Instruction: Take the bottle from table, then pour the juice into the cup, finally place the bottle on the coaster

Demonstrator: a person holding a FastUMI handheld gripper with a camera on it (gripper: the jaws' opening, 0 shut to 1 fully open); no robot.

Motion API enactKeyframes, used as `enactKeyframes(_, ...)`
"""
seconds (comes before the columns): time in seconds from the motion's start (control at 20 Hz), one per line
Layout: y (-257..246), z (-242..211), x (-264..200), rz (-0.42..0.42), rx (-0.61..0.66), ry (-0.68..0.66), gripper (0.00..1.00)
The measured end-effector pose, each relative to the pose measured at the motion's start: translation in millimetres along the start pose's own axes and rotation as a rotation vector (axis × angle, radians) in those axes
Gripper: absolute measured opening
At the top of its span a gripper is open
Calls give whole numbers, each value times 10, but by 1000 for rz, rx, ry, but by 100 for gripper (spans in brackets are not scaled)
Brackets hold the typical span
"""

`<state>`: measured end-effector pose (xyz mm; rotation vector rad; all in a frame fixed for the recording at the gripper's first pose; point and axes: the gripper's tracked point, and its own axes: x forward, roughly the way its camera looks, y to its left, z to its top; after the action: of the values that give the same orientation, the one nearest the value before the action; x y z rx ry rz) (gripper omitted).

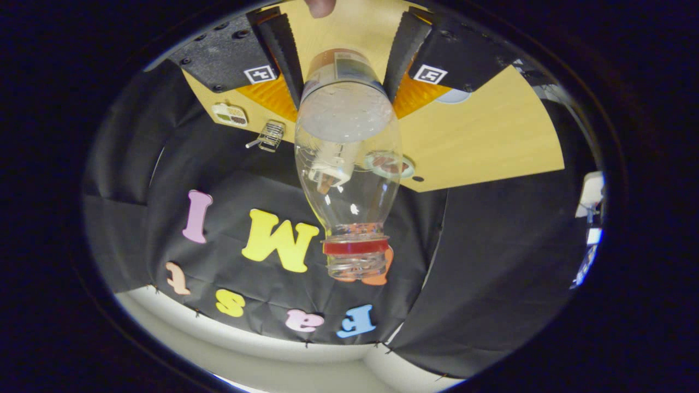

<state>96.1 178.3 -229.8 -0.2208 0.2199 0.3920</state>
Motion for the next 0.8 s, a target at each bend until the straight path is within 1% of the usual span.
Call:
enactKeyframes(0.1,-7,115,138,34,113,-21,77)
enactKeyframes(0.2,-83,177,343,41,188,-37,76)
enactKeyframes(0.3,-151,162,560,29,207,-27,76)
enactKeyframes(0.45,-273,43,920,-4,201,4,77)
enactKeyframes(0.55,-297,-70,1129,-9,215,20,77)
enactKeyframes(0.8,-261,-341,1571,-13,193,56,77)
